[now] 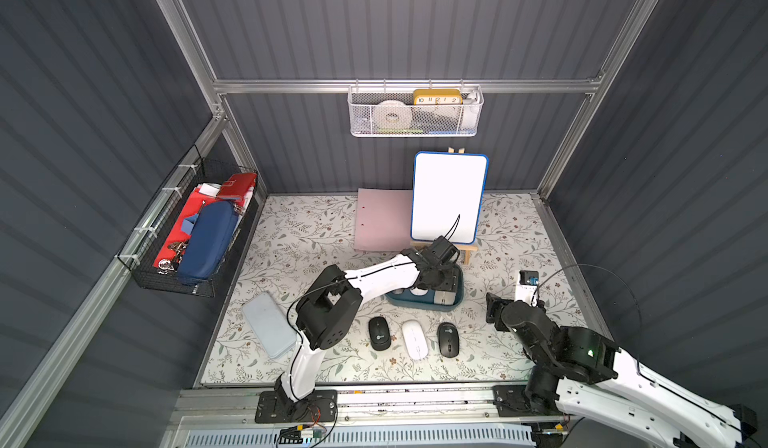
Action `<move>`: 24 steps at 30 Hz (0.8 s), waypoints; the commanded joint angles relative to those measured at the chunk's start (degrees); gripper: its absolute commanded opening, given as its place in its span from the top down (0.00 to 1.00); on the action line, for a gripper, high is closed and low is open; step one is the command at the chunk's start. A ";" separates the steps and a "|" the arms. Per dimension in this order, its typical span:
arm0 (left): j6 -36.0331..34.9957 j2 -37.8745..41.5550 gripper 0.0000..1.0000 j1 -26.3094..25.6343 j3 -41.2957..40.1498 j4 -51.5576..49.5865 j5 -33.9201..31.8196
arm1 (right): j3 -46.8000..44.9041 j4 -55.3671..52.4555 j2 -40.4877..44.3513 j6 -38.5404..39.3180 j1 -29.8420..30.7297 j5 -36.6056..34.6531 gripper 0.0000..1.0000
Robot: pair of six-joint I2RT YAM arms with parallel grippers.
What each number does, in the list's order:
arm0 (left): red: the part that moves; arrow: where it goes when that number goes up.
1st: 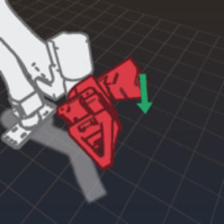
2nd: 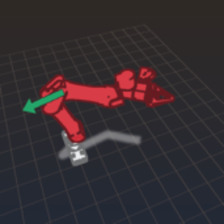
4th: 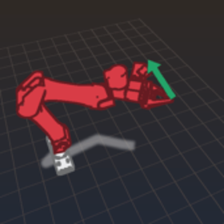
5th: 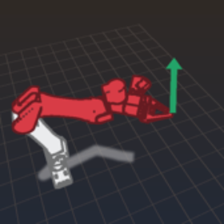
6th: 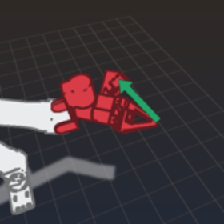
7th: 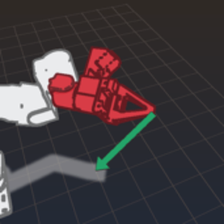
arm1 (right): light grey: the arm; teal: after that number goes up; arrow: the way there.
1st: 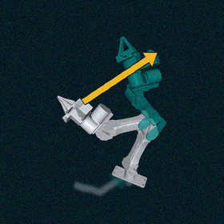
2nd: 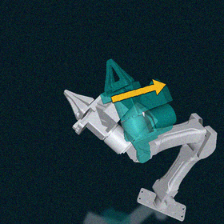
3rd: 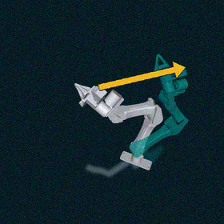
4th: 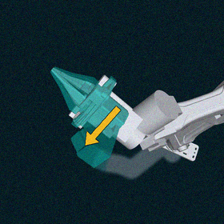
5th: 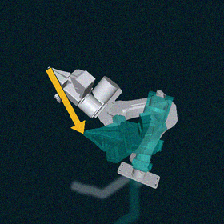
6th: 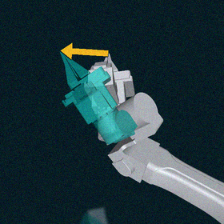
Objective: Take out the mouse from the storage box
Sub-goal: Pick up the mouse from the storage box.
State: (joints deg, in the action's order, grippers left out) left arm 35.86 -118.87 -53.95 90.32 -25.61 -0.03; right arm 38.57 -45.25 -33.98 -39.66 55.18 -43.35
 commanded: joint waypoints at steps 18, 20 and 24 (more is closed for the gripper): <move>-6.30 -8.34 0.18 -3.00 6.74 -9.80 -5.50 | -1.36 -0.12 -0.59 -0.68 -0.17 -2.35 0.16; -6.50 -9.11 0.21 -3.00 7.56 -11.14 -7.18 | -1.27 -0.10 -0.89 -0.61 -0.16 -2.35 0.16; -6.52 -9.33 0.27 -3.00 7.98 -12.22 -9.51 | -1.21 -0.17 -0.97 -0.77 -0.20 -2.20 0.15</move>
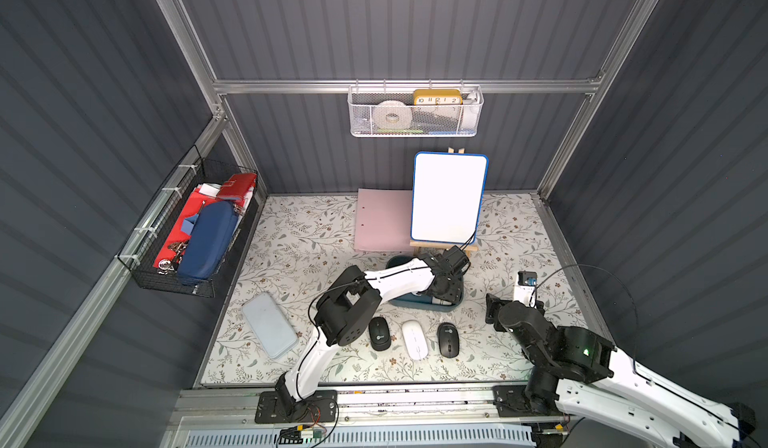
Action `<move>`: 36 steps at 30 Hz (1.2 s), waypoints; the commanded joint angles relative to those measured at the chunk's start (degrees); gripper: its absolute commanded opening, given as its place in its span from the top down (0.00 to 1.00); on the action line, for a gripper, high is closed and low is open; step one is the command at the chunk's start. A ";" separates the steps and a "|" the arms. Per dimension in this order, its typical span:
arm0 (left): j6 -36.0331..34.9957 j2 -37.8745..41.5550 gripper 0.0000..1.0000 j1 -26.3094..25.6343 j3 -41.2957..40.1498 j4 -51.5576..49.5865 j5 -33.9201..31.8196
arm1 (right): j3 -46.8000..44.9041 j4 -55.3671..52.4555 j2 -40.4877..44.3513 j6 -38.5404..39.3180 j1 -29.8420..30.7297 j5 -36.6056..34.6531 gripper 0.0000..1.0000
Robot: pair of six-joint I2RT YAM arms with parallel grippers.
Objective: Take out the mouse from the storage box
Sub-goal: Pick up the mouse from the storage box.
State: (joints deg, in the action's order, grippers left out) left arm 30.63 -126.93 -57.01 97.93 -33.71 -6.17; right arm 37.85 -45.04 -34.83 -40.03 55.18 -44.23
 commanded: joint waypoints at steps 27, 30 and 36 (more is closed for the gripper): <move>3.35 21.31 0.41 0.34 -7.75 -4.20 -8.75 | 0.39 1.63 -2.49 0.65 -0.25 -1.12 0.15; 4.11 25.26 0.41 2.36 -10.29 -5.84 -9.65 | 0.33 2.50 -3.59 0.92 -0.25 -0.90 0.15; 6.58 33.94 0.41 11.56 -19.40 -8.75 -10.67 | 0.34 4.15 -6.24 0.52 -0.33 0.60 0.15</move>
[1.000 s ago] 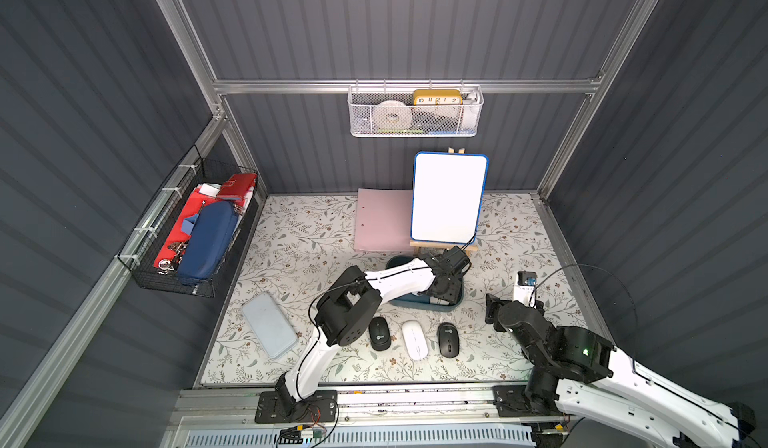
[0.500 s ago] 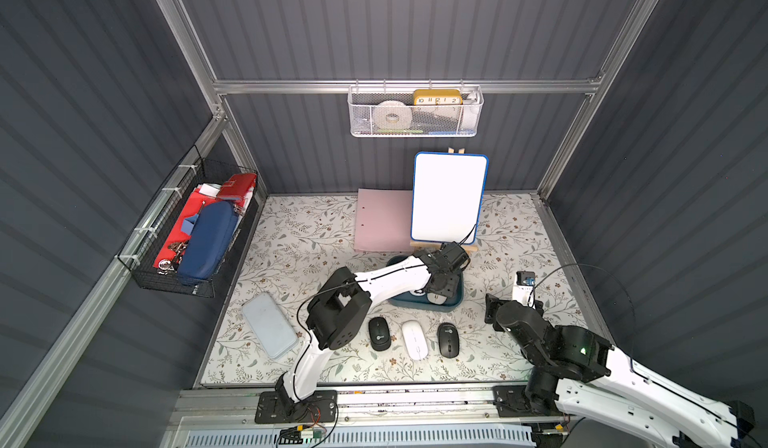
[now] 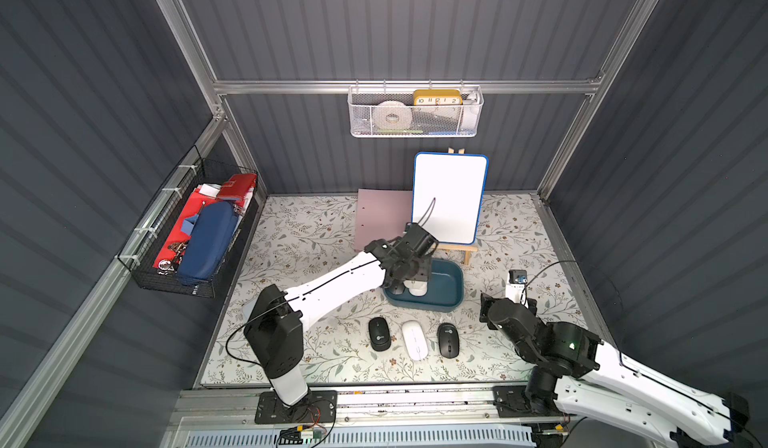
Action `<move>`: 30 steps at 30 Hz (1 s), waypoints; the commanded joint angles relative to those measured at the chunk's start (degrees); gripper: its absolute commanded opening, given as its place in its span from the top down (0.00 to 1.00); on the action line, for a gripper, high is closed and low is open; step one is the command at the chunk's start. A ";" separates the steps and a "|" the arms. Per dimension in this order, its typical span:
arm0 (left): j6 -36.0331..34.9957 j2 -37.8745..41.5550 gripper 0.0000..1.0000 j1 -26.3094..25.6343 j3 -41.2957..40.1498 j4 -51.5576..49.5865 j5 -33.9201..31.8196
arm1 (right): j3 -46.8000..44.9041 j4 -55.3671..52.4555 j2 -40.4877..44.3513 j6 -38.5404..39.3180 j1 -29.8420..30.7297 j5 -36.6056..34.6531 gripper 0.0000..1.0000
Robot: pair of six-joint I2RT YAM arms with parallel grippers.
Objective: Take out the mouse from the storage box
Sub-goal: Place the mouse at the center of the board.
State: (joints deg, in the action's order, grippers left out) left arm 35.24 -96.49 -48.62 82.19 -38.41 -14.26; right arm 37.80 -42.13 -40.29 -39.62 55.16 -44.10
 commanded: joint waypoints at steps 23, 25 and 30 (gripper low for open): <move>2.52 4.85 0.41 27.22 -27.27 8.13 7.28 | 0.61 4.09 -5.48 -0.98 -0.31 3.76 0.15; 2.29 3.39 0.41 27.35 -27.44 9.06 7.55 | 0.61 4.07 -5.58 -1.26 -0.31 4.30 0.15; 2.24 2.03 0.41 27.31 -29.00 12.35 8.66 | 0.32 4.38 -6.00 -1.71 -0.31 4.24 0.15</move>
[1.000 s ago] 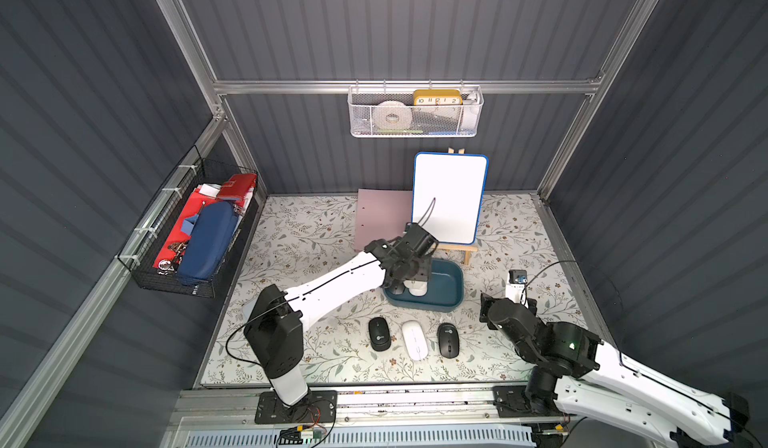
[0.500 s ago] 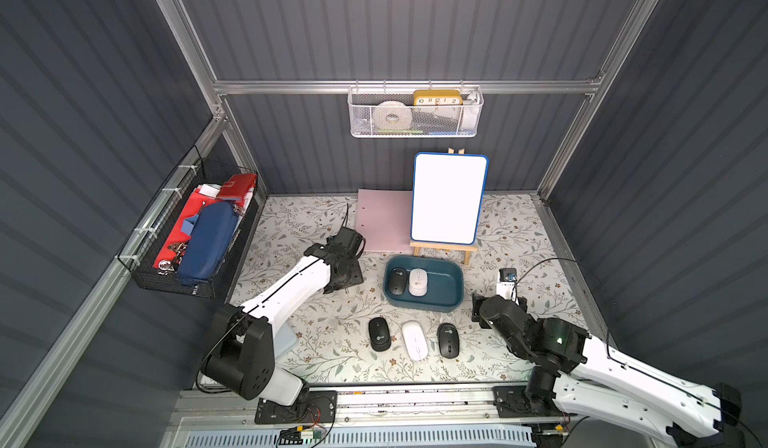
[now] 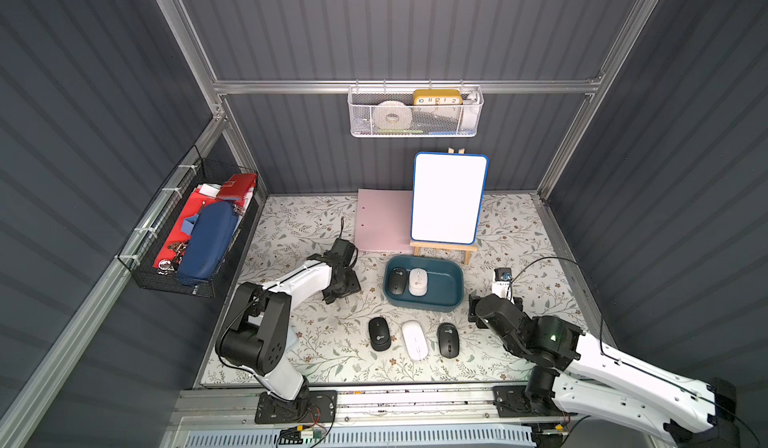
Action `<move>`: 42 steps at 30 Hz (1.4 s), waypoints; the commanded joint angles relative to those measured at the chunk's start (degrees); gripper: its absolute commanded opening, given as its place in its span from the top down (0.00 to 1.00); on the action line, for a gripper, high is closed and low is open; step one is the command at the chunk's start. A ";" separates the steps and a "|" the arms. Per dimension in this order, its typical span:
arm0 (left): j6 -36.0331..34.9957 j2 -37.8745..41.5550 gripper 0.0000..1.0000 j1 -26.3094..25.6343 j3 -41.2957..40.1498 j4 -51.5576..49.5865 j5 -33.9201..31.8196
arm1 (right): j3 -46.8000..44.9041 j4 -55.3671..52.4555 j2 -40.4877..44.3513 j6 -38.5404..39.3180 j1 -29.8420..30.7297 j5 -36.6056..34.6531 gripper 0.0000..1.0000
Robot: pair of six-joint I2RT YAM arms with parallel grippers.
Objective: Take out the mouse from the storage box
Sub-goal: Place the mouse at the center of the board, then pick up the mouse from the storage box.
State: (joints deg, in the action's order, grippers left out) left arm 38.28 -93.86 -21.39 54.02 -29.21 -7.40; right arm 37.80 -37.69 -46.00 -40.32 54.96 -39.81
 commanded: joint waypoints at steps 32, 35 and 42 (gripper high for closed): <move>-5.13 42.19 0.00 -0.06 -5.75 2.68 -6.38 | 14.94 5.24 -22.98 6.52 -2.86 3.31 0.15; -4.96 45.32 0.01 -0.06 -7.55 4.23 -6.32 | 19.05 4.64 -31.20 5.97 -3.92 3.89 0.15; -3.75 47.11 0.01 -0.06 -9.74 4.16 -8.10 | 25.68 7.54 -45.91 7.77 -4.77 8.58 0.15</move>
State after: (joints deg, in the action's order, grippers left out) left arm 34.52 -47.00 -21.39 45.41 -25.45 -14.20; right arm 61.39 -30.98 -88.62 -33.91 50.43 -33.58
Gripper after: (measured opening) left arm 0.994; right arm 0.853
